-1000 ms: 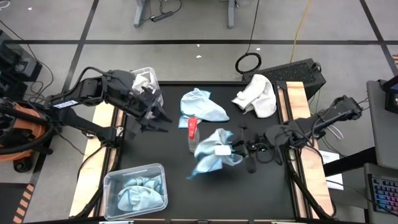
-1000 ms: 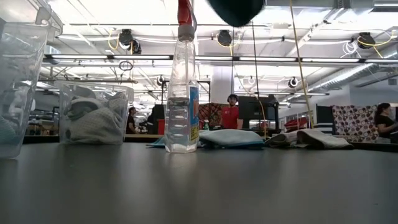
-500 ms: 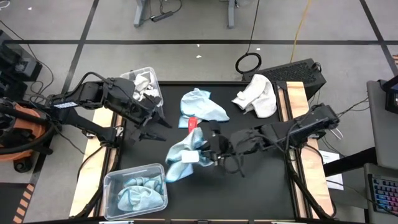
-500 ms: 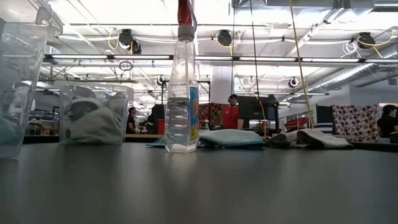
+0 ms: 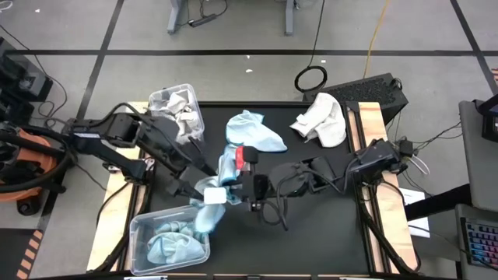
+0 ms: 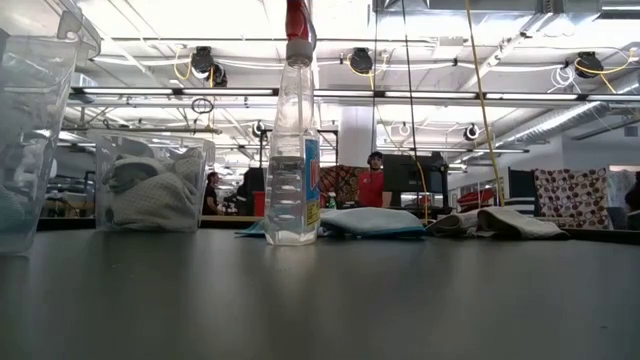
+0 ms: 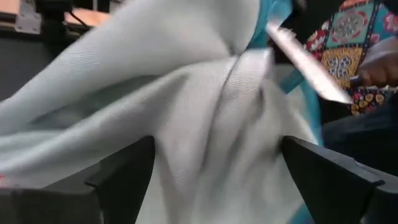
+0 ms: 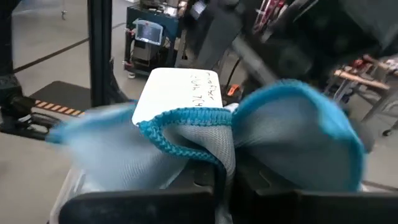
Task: Sort microfiber towel by color & place in baskets
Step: Put the blue towel into the bottom transparent bin
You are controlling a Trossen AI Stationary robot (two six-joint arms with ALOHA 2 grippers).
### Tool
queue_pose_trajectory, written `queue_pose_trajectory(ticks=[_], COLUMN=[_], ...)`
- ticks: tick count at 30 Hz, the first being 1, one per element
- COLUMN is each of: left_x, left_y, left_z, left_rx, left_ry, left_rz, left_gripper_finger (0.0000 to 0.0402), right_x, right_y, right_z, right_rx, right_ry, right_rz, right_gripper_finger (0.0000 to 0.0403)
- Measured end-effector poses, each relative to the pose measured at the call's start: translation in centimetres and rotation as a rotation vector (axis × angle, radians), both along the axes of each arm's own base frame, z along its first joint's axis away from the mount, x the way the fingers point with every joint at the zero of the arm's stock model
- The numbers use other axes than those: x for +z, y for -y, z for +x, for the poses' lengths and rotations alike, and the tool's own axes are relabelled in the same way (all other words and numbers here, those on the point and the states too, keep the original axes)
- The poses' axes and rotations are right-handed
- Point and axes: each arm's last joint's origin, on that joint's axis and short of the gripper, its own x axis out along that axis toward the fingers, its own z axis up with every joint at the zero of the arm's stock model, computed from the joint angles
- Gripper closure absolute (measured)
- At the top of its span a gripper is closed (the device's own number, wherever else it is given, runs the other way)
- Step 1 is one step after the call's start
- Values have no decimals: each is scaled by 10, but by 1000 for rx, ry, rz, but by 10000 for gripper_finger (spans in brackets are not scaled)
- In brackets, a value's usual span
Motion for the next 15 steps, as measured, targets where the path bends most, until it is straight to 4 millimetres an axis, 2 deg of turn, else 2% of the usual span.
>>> queue_pose_trajectory(ticks=[11,15], left_x=[-14,-14], left_y=[12,14], left_z=[26,27], left_rx=[0,-15], left_ry=[-11,6], left_rz=[44,69], left_gripper_finger=[48,100], right_x=[1,1], right_y=[-4,-8], right_z=[6,5], right_rx=[4,12], right_ry=[14,13], right_rz=[-6,-4], right_gripper_finger=[399,399])
